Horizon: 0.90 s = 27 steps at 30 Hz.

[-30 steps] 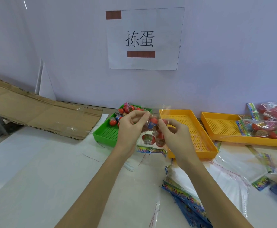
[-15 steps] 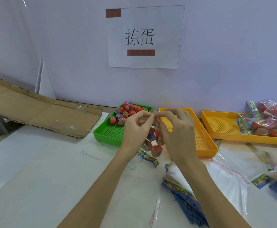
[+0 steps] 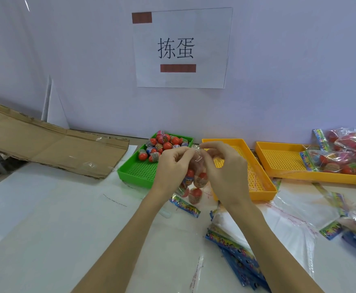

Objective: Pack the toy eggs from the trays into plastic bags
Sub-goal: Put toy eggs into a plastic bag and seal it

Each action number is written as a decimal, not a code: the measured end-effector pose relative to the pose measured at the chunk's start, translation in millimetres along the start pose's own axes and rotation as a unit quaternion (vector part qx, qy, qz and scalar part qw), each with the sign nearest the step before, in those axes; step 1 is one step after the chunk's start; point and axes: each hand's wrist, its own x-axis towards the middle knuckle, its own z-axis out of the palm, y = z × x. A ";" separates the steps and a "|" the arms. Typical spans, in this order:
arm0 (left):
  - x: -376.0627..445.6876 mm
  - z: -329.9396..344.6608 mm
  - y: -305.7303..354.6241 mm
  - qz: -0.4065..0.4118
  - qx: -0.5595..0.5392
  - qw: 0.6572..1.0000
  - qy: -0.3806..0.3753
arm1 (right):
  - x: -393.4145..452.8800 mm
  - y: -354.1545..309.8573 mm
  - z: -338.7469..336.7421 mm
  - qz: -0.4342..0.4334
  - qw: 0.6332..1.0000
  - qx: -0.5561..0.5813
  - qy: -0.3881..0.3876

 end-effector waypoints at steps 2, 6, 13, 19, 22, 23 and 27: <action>-0.2 0.5 -0.8 -0.008 -0.020 1.000 -0.003 | 1.4 -0.9 -1.2 0.034 0.999 0.041 0.000; 0.2 3.1 -3.5 -0.022 -0.071 0.997 0.008 | 0.6 -1.6 -2.2 0.040 0.998 0.044 -0.012; 3.4 -2.2 -4.9 -0.047 -0.106 0.993 -0.004 | 0.7 2.6 -3.8 -0.035 0.993 -0.109 -0.037; 1.8 -5.0 -5.0 0.055 0.043 0.996 -0.057 | 4.2 9.2 -8.5 -0.035 0.990 -0.108 -0.082; 1.3 -7.8 -3.3 0.074 0.050 0.995 -0.053 | 5.0 10.8 -9.7 -0.040 0.992 -0.068 -0.101; 1.5 -8.6 -3.1 0.075 0.047 0.995 -0.053 | 4.7 10.7 -9.8 -0.044 0.992 -0.061 -0.105; 2.1 -10.3 -4.0 0.079 0.053 0.994 -0.057 | 5.0 11.3 -9.7 -0.045 0.993 -0.047 -0.097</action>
